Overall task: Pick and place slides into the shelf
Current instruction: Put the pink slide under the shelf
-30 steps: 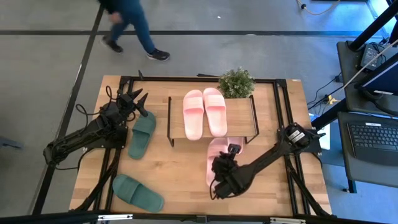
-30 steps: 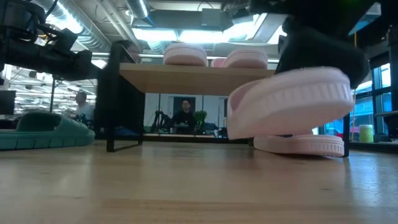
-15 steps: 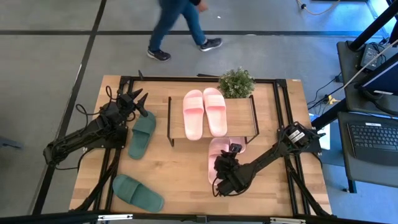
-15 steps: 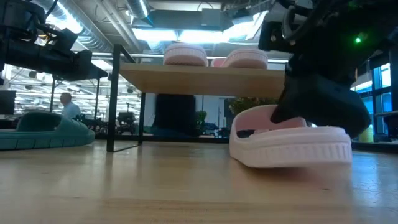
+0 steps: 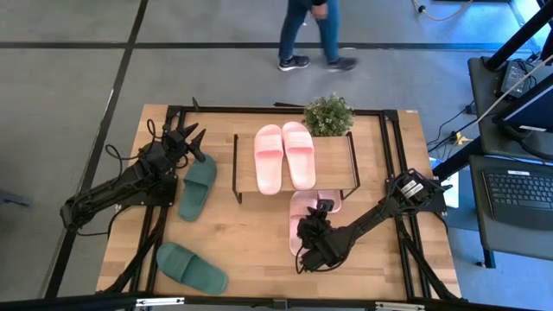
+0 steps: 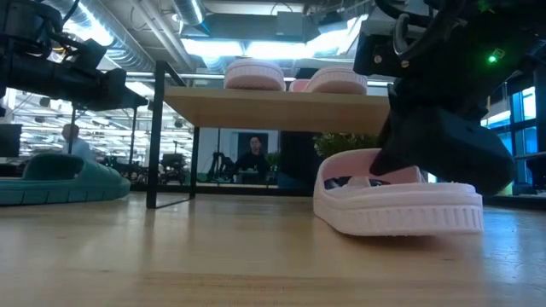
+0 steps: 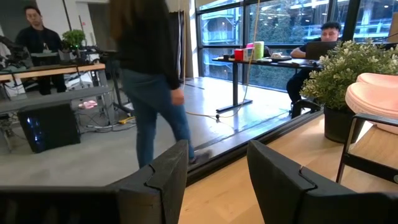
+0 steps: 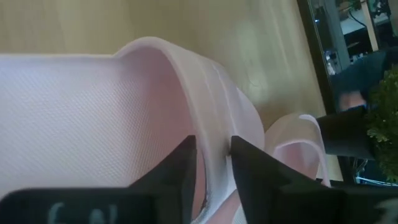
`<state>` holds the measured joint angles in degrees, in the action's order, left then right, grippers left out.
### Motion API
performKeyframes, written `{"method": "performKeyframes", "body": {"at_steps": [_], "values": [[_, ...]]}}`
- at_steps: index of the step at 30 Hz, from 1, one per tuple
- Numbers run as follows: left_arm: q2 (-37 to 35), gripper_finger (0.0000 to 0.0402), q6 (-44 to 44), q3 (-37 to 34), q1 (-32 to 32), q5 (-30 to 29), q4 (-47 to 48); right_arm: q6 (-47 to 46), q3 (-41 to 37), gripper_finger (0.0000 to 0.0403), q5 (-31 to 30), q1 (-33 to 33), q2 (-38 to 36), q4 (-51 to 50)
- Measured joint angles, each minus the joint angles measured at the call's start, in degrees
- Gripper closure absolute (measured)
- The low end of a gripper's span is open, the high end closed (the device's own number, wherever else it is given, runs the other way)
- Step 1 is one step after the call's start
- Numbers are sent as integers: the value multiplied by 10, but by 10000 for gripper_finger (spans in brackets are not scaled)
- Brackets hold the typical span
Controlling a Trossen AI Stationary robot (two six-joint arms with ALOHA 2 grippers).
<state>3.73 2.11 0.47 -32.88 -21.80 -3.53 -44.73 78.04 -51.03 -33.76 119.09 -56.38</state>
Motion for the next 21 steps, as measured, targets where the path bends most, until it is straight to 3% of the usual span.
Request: {"method": "performKeyframes", "body": {"at_steps": [7, 15, 18, 21], "values": [[0, 243, 0, 0, 0, 0, 0, 0, 1, 254, 0, 1, 0, -1], [0, 243, 0, 0, 0, 0, 0, 20, 72, 245, 2, 1, 0, -32], [0, 243, 0, 0, 0, 0, 0, 15, 113, 245, 41, -4, 0, -66], [0, 243, 0, 0, 0, 0, 0, 18, 159, 245, 123, -14, 0, -73]]}}
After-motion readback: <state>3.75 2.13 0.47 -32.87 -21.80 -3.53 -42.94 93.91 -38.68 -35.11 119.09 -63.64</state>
